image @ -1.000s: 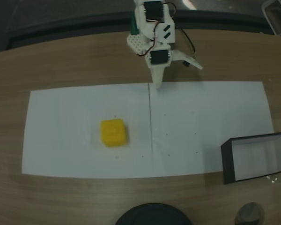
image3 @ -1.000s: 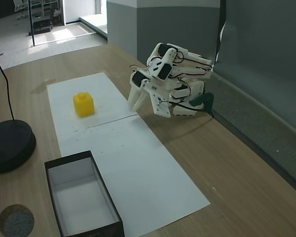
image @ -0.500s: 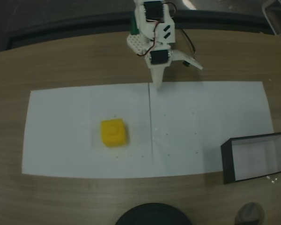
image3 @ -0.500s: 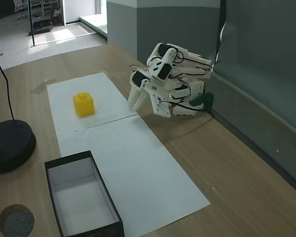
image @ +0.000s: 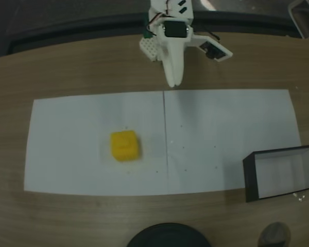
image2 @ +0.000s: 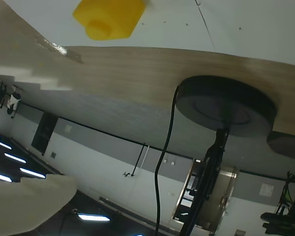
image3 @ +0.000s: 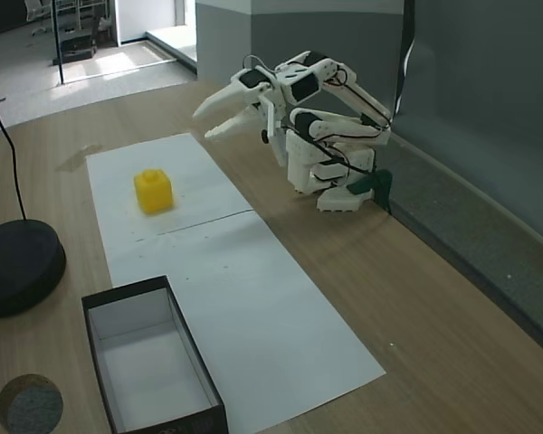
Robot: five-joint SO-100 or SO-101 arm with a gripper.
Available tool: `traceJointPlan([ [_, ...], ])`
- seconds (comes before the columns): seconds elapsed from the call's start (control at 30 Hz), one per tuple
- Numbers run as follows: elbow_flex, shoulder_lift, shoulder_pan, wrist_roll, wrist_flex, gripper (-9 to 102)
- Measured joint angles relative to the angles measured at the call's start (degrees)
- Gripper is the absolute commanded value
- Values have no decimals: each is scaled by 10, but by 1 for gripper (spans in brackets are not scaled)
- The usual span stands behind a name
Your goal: Grab a yellow square and put it in the box.
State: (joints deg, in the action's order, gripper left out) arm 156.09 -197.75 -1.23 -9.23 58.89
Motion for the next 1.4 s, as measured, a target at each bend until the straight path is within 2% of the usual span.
traceJointPlan([
  [0.1,-41,12,-22,23,0,27],
  [0.23,-110,111,-73,66,0,33],
  [0.37,-207,279,-114,84,18,34],
  [0.73,-528,817,-149,87,182,34],
  [0.9,-622,989,-152,87,197,34],
  [1.1,-681,1118,-185,87,197,34],
  [1.4,-694,1170,-206,86,197,34],
])
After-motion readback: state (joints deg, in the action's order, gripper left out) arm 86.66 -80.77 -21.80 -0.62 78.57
